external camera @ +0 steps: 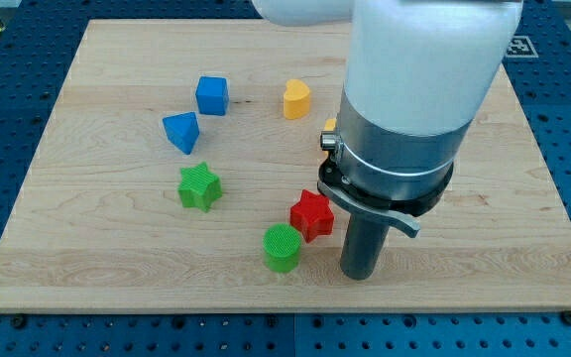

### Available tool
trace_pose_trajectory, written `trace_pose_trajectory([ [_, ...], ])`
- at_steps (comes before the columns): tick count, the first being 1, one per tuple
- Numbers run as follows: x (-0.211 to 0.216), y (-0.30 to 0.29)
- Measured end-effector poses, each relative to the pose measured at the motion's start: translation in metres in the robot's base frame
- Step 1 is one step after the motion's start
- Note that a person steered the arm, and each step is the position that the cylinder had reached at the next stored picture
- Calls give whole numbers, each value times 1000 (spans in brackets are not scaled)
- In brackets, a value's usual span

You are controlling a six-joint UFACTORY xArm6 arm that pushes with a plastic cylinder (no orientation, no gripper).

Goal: Point your arm at the bottom of the green circle

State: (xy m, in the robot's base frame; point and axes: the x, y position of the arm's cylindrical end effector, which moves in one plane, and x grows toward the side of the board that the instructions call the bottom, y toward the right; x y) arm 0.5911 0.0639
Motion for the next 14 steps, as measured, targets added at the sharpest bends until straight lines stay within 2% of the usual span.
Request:
trace_pose_trajectory([
  [2,28,0],
  [4,27,-1],
  [7,19,-35],
  [14,2,-38],
])
